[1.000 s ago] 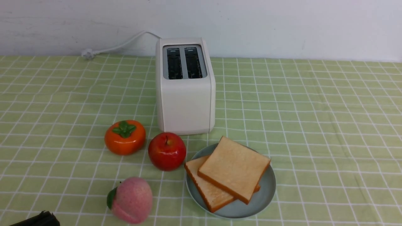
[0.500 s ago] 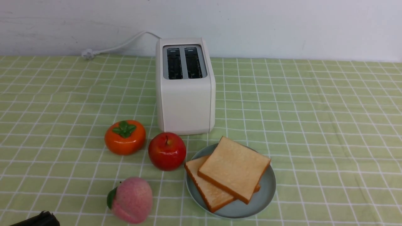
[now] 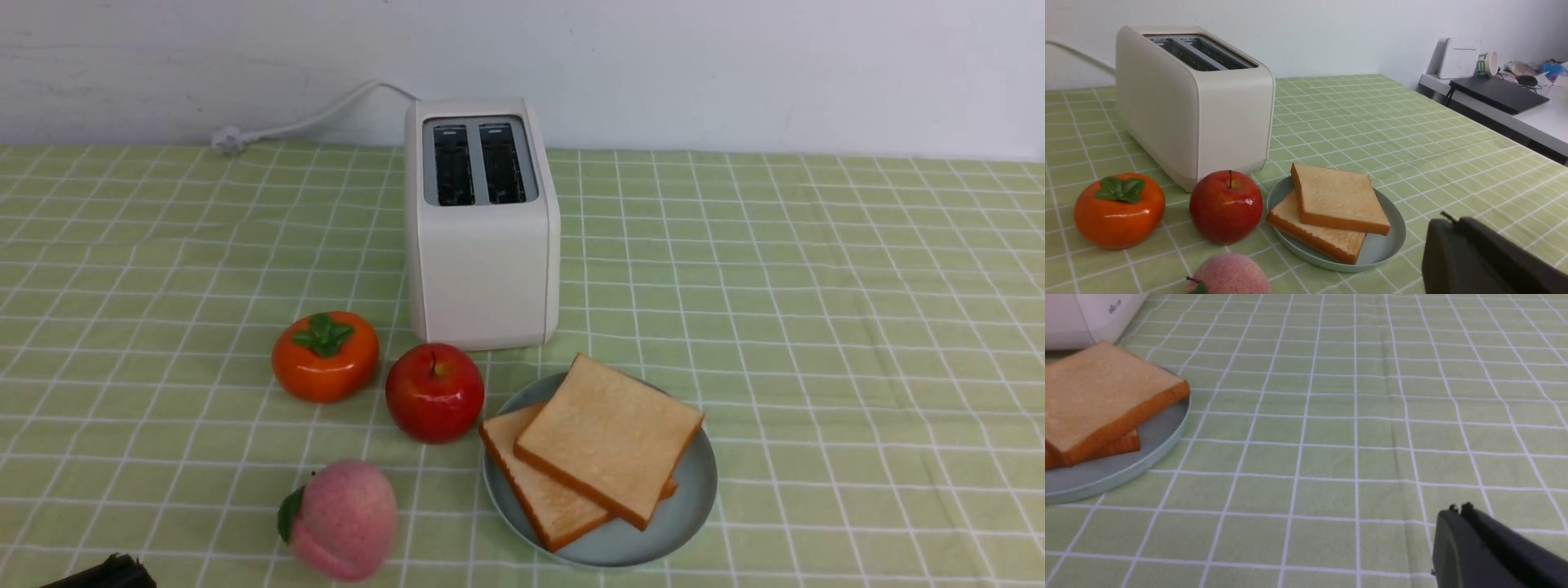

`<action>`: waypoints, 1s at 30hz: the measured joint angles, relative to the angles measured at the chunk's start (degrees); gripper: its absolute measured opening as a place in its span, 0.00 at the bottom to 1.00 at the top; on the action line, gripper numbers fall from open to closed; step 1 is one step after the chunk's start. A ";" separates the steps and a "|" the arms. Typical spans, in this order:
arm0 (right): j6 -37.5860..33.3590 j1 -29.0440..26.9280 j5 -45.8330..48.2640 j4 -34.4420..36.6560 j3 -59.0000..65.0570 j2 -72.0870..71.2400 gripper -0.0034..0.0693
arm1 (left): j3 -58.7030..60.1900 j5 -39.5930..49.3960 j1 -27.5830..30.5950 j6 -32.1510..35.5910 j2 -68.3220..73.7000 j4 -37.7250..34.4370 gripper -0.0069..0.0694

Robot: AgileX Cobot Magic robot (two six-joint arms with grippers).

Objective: Take toasted bread from bread machine on green coffee tablecloth place on plate.

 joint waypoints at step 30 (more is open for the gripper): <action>0.57 0.00 0.36 -0.46 -0.13 -0.02 0.05 | 0.23 -0.21 0.00 0.00 0.00 0.19 0.10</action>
